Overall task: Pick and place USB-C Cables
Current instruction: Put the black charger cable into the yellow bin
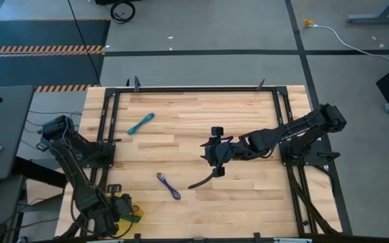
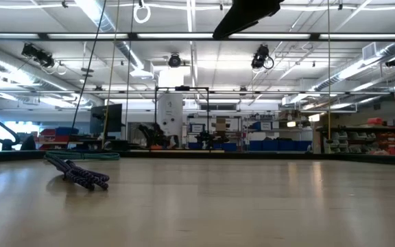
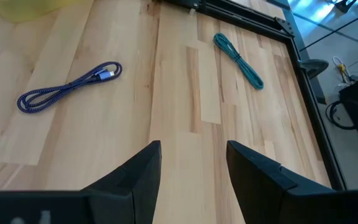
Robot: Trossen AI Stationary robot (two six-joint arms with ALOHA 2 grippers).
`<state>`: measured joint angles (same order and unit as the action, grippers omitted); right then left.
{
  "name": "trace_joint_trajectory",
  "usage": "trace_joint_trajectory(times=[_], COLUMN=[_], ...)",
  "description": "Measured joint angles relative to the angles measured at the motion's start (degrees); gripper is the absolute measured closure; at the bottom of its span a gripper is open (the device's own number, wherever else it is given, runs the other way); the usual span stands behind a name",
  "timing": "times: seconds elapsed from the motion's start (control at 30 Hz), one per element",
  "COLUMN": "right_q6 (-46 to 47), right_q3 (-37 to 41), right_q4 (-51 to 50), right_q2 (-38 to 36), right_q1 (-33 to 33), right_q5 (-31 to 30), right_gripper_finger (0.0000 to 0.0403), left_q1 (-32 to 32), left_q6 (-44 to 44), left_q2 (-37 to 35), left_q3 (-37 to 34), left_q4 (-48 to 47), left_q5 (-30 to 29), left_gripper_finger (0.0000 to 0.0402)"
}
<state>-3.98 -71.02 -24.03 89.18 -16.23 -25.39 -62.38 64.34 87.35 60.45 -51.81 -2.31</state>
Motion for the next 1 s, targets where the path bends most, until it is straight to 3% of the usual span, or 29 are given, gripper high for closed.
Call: trace_joint_trajectory(times=[0.47,0.8,0.87,1.0], right_q6=[1.3,1.5,1.5,1.6], right_q3=[0.0,0.0,0.0,0.0], right_q4=[-0.1,-0.1,-0.1,-0.2], right_q2=[0.0,0.0,0.0,0.0], right_q1=[0.0,-0.1,-0.1,-0.1], right_q5=[0.7,1.8,2.4,3.0], right_gripper_finger=[0.0215,0.0215,0.0215,0.0215], left_q1=[0.8,2.1,2.5,3.9], left_q6=[0.2,5.9,5.6,5.2], left_q2=[0.0,-0.1,-0.1,-0.1], left_q3=[0.0,0.0,0.0,0.0], left_q4=[0.1,-0.1,-0.2,0.0], left_q5=[-0.2,12.7,11.7,3.9], left_gripper_finger=[0.0278,0.0278,0.0278,0.0279])
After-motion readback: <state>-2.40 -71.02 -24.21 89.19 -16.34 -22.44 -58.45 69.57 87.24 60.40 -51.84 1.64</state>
